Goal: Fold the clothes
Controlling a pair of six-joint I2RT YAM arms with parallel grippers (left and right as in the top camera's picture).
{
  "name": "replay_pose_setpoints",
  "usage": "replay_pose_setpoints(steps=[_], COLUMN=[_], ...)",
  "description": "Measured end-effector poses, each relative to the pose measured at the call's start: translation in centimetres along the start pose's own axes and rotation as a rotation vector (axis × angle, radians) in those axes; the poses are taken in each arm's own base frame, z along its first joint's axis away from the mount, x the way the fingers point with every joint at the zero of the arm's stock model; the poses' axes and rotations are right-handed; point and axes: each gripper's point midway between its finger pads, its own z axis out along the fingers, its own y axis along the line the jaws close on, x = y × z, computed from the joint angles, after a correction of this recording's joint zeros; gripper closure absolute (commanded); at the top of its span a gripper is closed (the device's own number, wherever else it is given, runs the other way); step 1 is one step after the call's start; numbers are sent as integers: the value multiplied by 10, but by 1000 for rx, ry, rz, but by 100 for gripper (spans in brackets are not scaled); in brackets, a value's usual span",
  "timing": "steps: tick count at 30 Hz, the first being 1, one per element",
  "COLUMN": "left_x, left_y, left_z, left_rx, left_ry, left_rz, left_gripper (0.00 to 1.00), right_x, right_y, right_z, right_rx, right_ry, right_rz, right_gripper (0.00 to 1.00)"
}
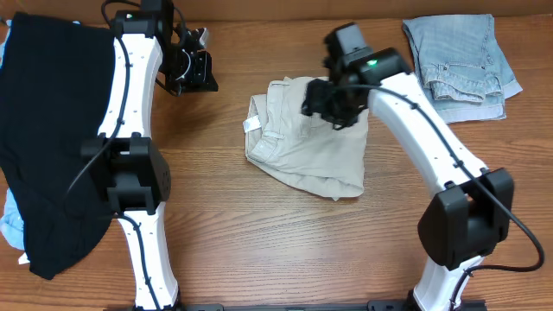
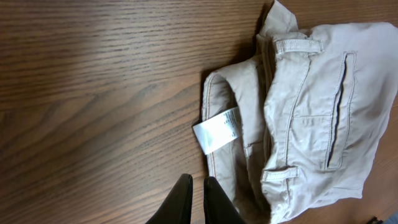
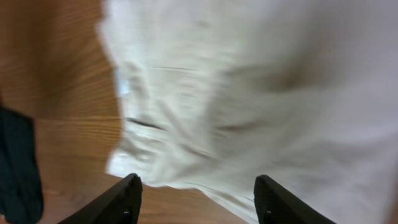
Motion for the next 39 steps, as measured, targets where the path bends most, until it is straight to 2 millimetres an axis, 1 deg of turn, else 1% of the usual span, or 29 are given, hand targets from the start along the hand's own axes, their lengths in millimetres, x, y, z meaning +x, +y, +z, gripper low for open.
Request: replay_pose_setpoints(steps=[2,3,4,5,7,10,13,14,16,20,22,23,25,27,28,30,31,32,33,34,36,37,39], left_x=[-1,-1,-1,-2,-2,-2,-2,-2,-2,-2,-2,-2,-2,-2,-2,-1,-2,-2,-2,-2,-2,-2,-2], left_y=[-1,-2,-2,-2,-2,-1,1,1,2,3,3,3,2,1,0,-2,-3,-2,-3,-2,-2,-2,-2], left_z=[0,1,1,1,1,1,1,1,1,1,1,1,2,3,3,4,4,4,4,4,4,4,4], left_rx=[-2,-3,-3,-5,-6,-11,-22,-24,-28,-32,-33,-33,-35,-35,-35,-33,-33,-34,-33,-34,-34,-34,-34], left_ry=[-2,-4,-4,-5,-7,-7,-6,-6,-6,-6,-6,-6,-5,-4,-3,-2,-3,-3,-4,-4,-4,-4,-4], left_rz=[4,8,9,10,11,11,10,10,10,11,11,11,13,17,17,23,23,24,24,24,24,24,24], left_gripper=[90,90,89,89,89,90,90,89,90,90,91,91,91,91,92,92,92,92,92,92,92,92,92], right_x=[5,18,29,51,72,111,137,142,146,140,132,124,100,63,40,-8,-27,-41,-54,-63,-69,-69,-69], right_y=[-18,-33,-41,-53,-63,-78,-89,-92,-96,-99,-103,-106,-114,-125,-133,-160,-170,-178,-187,-194,-200,-198,-183], right_z=[1,8,15,26,39,64,82,88,96,97,97,97,97,96,95,88,85,82,77,73,66,63,54], right_rx=[34,70,92,132,157,179,189,186,177,146,144,145,146,147,152,184,187,192,197,195,167,137,55], right_ry=[35,85,126,199,261,364,418,421,418,381,351,320,228,89,5,-177,-248,-301,-351,-380,-376,-355,-297], right_rz=[38,65,77,92,97,94,86,84,83,94,101,106,112,120,125,148,153,162,170,181,195,203,214], right_gripper=[39,40,43,44,47,48,48,48,47,48,48,49,49,49,48,44,44,43,38,36,35,35,34])
